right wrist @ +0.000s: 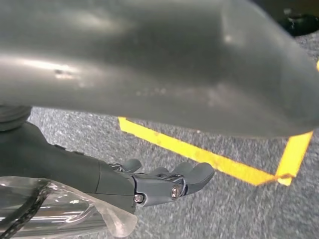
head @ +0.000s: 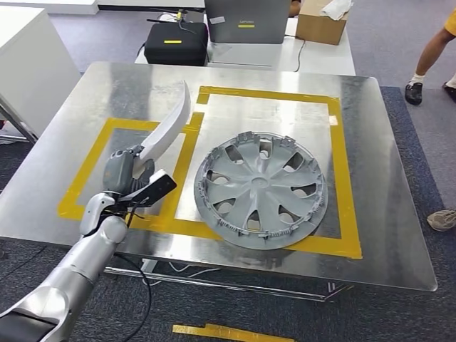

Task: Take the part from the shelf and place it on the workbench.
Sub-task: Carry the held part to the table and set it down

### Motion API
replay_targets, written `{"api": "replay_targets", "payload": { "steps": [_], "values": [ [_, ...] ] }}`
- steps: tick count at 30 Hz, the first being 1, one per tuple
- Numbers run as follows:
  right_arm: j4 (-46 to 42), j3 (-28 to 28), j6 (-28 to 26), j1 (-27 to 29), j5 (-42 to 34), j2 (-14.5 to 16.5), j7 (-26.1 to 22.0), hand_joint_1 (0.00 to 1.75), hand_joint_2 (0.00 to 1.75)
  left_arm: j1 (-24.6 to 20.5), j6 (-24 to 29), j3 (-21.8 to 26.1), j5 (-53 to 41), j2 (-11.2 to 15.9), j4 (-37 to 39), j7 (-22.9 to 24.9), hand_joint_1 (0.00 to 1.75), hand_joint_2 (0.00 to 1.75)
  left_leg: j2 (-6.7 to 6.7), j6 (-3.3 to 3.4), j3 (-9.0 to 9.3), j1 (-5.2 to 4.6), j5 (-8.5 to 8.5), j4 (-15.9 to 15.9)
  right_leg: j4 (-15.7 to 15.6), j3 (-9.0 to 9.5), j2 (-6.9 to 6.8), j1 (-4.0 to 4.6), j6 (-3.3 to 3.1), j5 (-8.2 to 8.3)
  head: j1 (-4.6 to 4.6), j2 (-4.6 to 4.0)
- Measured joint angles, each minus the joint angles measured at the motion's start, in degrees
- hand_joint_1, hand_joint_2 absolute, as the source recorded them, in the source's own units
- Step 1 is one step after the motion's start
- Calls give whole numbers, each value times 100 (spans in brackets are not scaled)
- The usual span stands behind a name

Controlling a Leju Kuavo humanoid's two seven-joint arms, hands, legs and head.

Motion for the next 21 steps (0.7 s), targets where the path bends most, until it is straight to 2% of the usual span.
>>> {"api": "replay_targets", "payload": {
  "steps": [8, 18, 21],
  "values": [
    [-487, -90, 341, 99, 51, 252, 95, 0, 0, -13, 109, 2, -937, 212, 343, 443, 175, 175, 1, -21, 3, -2, 27, 1, 1, 4, -1, -2, -12, 28, 2, -2],
    [-766, -139, 404, 134, 79, 374, 105, 0, 0, -22, 112, 7, -1063, 332, 550, 505, 175, 175, 1, -19, 14, -4, 28, 3, 1, 4, -2, -4, -10, 29, 1, -1],
    [-889, -162, 556, 156, 129, 425, 107, 0, 0, -37, 111, 7, -1370, 355, 605, 691, 175, 175, 1, -19, 14, -5, 27, 3, 1, 5, -2, -5, -10, 29, 2, -1]
  ]
}}
